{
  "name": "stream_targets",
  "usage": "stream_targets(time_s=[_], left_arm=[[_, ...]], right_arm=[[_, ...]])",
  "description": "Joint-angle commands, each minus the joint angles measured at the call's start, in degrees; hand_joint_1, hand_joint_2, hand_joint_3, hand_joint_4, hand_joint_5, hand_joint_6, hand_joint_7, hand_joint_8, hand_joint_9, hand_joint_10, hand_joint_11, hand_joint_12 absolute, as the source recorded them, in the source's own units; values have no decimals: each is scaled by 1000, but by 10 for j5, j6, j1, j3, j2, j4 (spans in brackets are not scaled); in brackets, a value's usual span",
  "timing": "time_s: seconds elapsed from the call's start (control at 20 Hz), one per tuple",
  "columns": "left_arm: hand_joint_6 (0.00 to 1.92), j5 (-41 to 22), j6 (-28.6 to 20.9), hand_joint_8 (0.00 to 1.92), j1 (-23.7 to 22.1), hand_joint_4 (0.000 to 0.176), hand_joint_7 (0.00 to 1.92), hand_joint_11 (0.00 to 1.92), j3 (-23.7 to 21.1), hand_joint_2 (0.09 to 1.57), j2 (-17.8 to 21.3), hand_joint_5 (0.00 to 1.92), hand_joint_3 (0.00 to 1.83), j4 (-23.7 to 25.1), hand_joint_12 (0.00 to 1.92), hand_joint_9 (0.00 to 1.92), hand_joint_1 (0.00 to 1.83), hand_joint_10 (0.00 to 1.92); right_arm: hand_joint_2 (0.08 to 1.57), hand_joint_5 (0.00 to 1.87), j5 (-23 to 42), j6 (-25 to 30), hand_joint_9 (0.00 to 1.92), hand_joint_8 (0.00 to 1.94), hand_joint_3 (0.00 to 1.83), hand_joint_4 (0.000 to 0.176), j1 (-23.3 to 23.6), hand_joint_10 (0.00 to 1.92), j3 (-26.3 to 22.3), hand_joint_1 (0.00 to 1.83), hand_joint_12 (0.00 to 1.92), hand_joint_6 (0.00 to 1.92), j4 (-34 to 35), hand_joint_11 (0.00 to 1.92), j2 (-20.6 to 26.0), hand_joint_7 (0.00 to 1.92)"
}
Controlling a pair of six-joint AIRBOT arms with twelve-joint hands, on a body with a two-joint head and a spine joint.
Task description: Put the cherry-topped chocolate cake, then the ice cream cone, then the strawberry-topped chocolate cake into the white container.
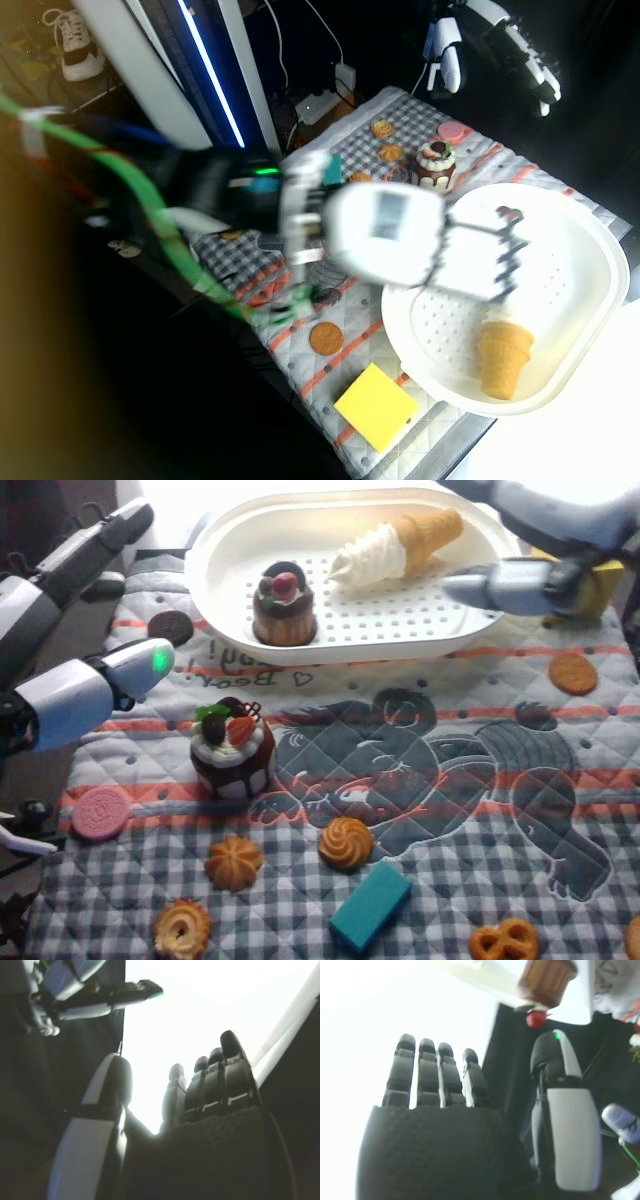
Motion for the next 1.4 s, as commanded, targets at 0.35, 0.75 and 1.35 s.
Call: stream_targets(time_s=[0.35, 0.75, 1.35], left_arm=[[5, -49, -4, 0, 24, 61, 0, 0, -17, 1120, 26, 50, 0, 20, 438, 0, 772, 0], [31, 69, -2, 0, 6, 105, 0, 8, -7, 1066, 27, 5, 8, 72, 497, 0, 887, 0], [12, 276, 85, 29, -87, 85, 117, 5, 50, 1094, -47, 125, 0, 107, 564, 30, 986, 112]], right_arm=[[1157, 0, 194, 3, 1, 0, 1, 0, -96, 127, -123, 587, 714, 0, -20, 0, 94, 0], [1198, 0, 275, 70, 0, 0, 5, 0, -221, 126, -191, 681, 800, 0, -63, 0, 156, 0], [1179, 0, 382, 115, 6, 0, 1, 0, -339, 114, -234, 637, 590, 0, -64, 0, 203, 0]])
